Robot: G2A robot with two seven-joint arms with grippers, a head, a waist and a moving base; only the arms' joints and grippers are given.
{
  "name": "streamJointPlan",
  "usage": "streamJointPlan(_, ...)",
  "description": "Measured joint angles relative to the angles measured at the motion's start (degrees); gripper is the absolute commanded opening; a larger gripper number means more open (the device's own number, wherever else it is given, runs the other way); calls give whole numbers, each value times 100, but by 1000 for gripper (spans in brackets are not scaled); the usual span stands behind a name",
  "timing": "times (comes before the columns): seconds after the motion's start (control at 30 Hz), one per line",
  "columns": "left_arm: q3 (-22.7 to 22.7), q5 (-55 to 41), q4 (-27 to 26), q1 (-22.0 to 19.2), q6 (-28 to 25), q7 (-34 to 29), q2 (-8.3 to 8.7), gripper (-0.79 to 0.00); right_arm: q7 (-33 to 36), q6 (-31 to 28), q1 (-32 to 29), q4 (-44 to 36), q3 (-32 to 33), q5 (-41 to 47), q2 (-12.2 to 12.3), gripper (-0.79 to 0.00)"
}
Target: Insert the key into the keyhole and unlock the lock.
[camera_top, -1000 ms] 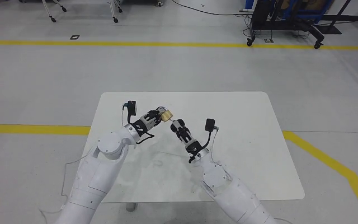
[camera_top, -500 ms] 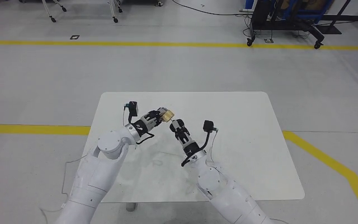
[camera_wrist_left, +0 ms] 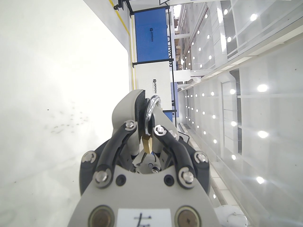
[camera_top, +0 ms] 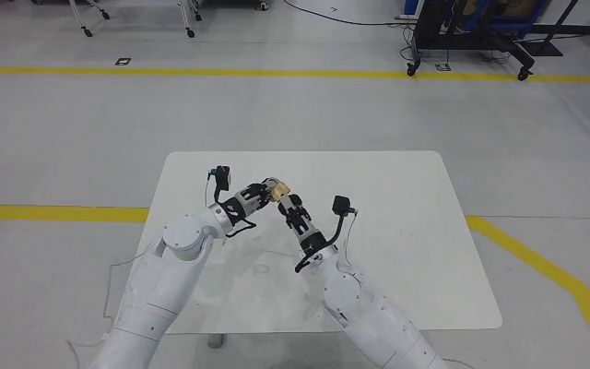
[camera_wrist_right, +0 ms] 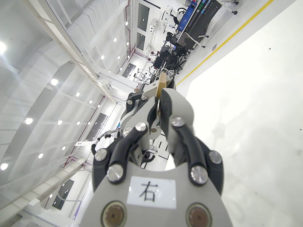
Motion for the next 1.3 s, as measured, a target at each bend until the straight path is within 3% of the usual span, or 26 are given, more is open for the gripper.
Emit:
streamJointPlan(0.3,-126,-132,3,21,-83,19,10,-785,140,-122,-75,-91,57,198,5,0)
streamJointPlan(0.33,-135,-126,-6,29,-104,33,12,-785,249,-218,-114,-133,102,341,11,-129)
streamJointPlan(0.37,-148,-117,-23,43,-138,56,13,-785,429,-362,-166,-181,172,548,24,-329)
streamJointPlan(0.4,-159,-116,-37,55,-164,73,14,-785,594,-474,-205,-214,222,724,35,-446)
streamJointPlan(0.5,-192,-119,-73,91,-227,102,19,-785,1204,-783,-319,-281,393,1430,67,-690)
streamJointPlan(0.57,-205,-144,-89,107,-275,87,19,-785,1631,-819,-352,-276,502,1942,85,-785)
streamJointPlan(0.8,-223,-211,-100,130,-417,-9,19,-785,2373,-669,-291,-161,663,2691,99,-785)
streamJointPlan(1.3,-205,51,-182,157,-552,-30,33,-785,2459,-569,-180,-57,654,2805,46,-785)
